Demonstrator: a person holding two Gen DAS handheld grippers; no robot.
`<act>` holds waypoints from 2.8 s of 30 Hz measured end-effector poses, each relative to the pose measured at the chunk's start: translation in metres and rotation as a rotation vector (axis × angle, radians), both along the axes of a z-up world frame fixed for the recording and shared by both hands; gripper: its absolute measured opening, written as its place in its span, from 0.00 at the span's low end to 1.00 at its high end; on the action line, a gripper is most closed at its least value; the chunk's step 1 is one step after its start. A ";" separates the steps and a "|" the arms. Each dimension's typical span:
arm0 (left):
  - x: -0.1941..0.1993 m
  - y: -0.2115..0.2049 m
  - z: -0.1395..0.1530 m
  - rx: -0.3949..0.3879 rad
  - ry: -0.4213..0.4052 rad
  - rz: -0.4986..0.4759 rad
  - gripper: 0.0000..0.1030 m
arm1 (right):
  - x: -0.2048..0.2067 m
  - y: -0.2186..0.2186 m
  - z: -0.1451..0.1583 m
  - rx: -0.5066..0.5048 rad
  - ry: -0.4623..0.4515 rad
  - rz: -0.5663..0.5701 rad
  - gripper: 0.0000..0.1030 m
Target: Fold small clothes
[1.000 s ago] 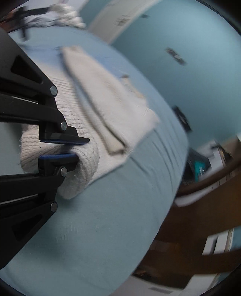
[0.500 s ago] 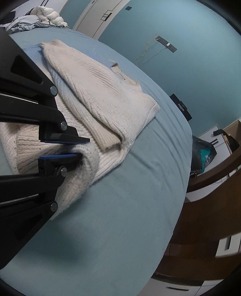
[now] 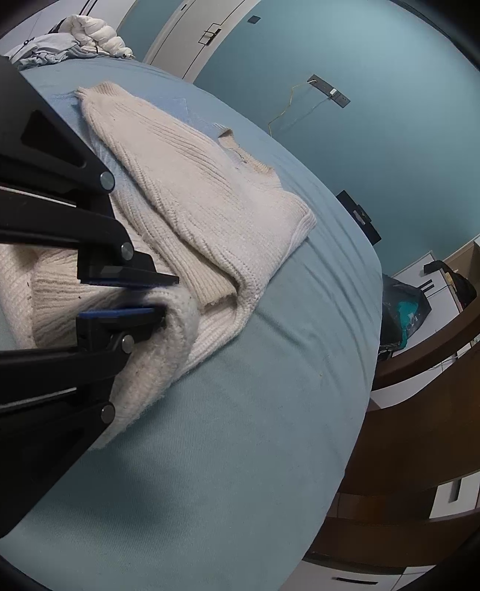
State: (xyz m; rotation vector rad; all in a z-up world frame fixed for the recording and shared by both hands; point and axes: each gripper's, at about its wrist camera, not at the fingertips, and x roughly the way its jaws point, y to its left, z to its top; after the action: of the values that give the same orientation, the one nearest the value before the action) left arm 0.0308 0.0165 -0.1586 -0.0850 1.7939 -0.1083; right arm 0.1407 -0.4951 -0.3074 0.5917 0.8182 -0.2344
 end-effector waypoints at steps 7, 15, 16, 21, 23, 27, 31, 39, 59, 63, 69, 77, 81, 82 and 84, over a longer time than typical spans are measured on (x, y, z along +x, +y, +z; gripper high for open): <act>-0.002 0.049 0.082 -0.249 -0.275 0.207 0.08 | -0.040 -0.005 0.026 0.117 -0.053 0.028 0.05; -0.041 0.127 0.183 -0.467 -0.704 0.342 0.07 | -0.128 -0.001 0.071 0.282 -0.144 0.114 0.04; -0.049 0.132 0.191 -0.483 -0.733 0.344 0.07 | -0.138 0.004 0.080 0.266 -0.161 0.128 0.04; -0.070 0.138 0.231 -0.462 -0.881 0.256 0.07 | -0.180 0.033 0.115 0.107 -0.287 0.183 0.04; -0.087 0.139 0.244 -0.463 -0.897 0.229 0.06 | -0.191 0.040 0.125 0.093 -0.334 0.179 0.03; -0.105 0.138 0.268 -0.469 -0.925 0.218 0.06 | -0.205 0.031 0.141 0.188 -0.464 0.135 0.03; -0.133 0.159 0.287 -0.508 -0.948 0.221 0.06 | -0.224 0.022 0.160 0.252 -0.553 0.123 0.03; -0.184 0.174 0.300 -0.570 -0.824 0.168 0.06 | -0.284 0.008 0.190 0.267 -0.558 0.224 0.03; 0.148 0.174 0.086 -0.386 -0.472 0.681 0.82 | 0.084 -0.077 0.027 0.428 0.074 -0.050 0.60; 0.171 0.139 0.076 -0.279 -0.483 0.355 0.82 | 0.093 -0.058 0.004 0.239 0.122 -0.028 0.60; 0.191 0.107 0.061 -0.367 -0.486 0.140 0.82 | 0.137 -0.020 0.018 -0.027 0.103 0.211 0.60; 0.214 0.079 0.035 -0.246 -0.425 0.065 0.36 | 0.179 0.025 -0.010 -0.143 0.243 0.408 0.38; 0.205 0.062 0.052 -0.181 -0.494 0.005 0.15 | 0.161 0.038 0.011 -0.242 0.168 0.389 0.11; 0.205 0.058 0.060 -0.176 -0.513 0.004 0.12 | 0.154 0.045 0.023 -0.296 0.134 0.385 0.10; 0.199 0.057 0.079 -0.185 -0.563 0.017 0.11 | 0.137 0.051 0.045 -0.363 0.060 0.377 0.09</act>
State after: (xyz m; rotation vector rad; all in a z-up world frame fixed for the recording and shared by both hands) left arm 0.2300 0.0736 -0.0795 -0.1831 1.2183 -0.2589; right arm 0.2780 -0.4440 -0.2621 0.0852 0.9027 -0.0518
